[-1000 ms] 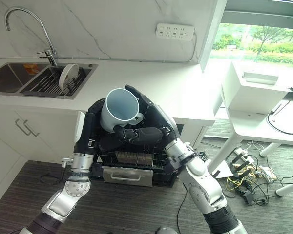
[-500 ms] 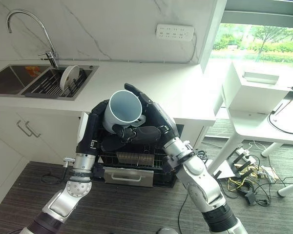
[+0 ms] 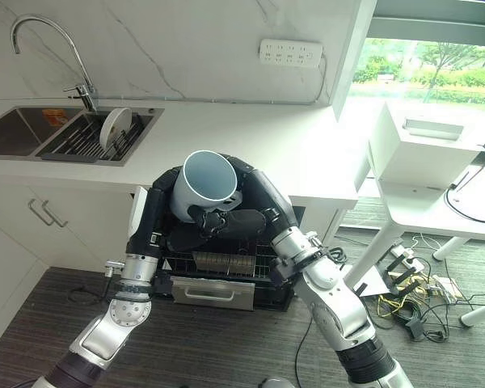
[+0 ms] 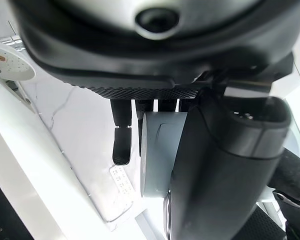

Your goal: Place the dishes in the dishwasher.

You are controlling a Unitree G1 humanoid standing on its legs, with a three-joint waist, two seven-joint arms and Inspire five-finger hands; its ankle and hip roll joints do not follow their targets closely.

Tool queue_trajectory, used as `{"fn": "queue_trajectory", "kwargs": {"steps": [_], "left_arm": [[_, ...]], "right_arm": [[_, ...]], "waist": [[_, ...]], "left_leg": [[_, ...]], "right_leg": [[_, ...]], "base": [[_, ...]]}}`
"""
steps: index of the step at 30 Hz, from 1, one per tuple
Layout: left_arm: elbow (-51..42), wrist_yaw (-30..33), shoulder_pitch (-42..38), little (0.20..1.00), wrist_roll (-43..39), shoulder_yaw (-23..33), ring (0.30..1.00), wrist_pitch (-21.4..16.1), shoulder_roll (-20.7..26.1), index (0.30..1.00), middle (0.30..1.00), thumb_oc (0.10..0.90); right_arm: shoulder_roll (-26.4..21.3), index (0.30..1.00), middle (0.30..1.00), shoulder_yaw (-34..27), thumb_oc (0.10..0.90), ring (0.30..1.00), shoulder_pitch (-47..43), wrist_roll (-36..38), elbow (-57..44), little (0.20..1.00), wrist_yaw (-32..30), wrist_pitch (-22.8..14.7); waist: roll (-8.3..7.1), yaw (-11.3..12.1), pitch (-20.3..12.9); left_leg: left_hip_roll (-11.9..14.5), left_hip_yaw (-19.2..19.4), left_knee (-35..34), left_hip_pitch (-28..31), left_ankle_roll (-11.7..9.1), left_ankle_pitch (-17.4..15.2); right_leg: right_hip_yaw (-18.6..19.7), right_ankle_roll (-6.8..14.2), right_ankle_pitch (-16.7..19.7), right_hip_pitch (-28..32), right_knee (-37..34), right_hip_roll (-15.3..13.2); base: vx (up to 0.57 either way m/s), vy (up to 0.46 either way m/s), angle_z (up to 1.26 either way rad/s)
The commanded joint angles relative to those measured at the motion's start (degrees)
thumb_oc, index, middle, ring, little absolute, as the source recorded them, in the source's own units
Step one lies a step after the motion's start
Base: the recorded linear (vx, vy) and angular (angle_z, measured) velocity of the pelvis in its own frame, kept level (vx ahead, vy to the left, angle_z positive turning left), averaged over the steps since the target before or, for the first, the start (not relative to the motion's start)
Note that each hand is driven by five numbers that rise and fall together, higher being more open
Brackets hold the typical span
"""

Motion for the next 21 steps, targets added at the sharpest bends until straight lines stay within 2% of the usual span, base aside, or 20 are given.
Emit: {"fn": "queue_trajectory", "kwargs": {"steps": [1,18,19,20,21], "left_arm": [[-2.71,0.61,-10.64,0.300,1.49,-1.81,0.300,-5.26,0.14,0.300,0.300,0.400],[-2.18,-0.56,-9.59,0.300,-1.12,-2.32,0.300,-4.17,-0.02,0.300,0.300,0.400],[-2.13,-0.92,-9.36,0.554,-1.95,-2.12,0.554,-3.70,-0.25,0.554,0.554,0.569],[-2.16,-1.04,-9.31,0.660,-2.07,-2.05,0.660,-3.58,-0.27,0.660,0.660,0.640],[-2.31,-1.32,-9.06,0.900,-2.84,-1.74,0.900,-3.24,-0.41,0.900,0.900,0.800]], "right_arm": [[3.81,0.300,0.300,-0.59,0.400,0.300,-10.10,1.65,-4.86,0.300,0.96,-5.91],[4.48,0.300,0.300,-0.64,0.400,0.300,-9.85,1.22,-5.04,0.300,-1.54,-7.25],[4.56,0.300,0.300,-0.70,0.400,0.300,-9.61,0.92,-4.91,0.300,-1.73,-7.41],[4.58,0.300,0.300,-0.72,0.400,0.300,-9.58,0.88,-4.93,0.300,-1.78,-7.40],[4.64,0.300,0.300,-0.89,0.400,0.300,-9.39,0.65,-4.99,0.300,-1.88,-7.36]], "waist": [[-2.01,0.13,-2.08],[-1.78,0.28,-1.74],[-1.80,0.35,-1.72],[-1.79,0.35,-1.73],[-1.79,0.37,-1.68]], "left_leg": [[-1.61,-0.01,5.29,0.10,3.57,-10.83],[-1.68,0.00,5.29,0.00,3.64,-10.68],[-1.67,0.01,5.29,0.00,3.64,-10.65],[-1.69,-0.01,5.29,0.01,3.65,-10.65],[-1.70,-0.04,5.29,0.00,3.64,-10.64]], "right_leg": [[1.09,5.34,-2.19,7.59,-7.53,-0.65],[1.07,5.27,-2.20,7.57,-7.53,-0.66],[1.03,5.26,-2.20,7.61,-7.53,-0.69],[1.04,5.25,-2.20,7.61,-7.53,-0.68],[1.02,5.24,-2.22,7.63,-7.53,-0.67]], "base": [[0.00,0.000,0.00],[0.00,0.000,0.00],[0.00,0.000,0.00],[0.00,0.000,0.00],[0.00,0.000,0.00]]}}
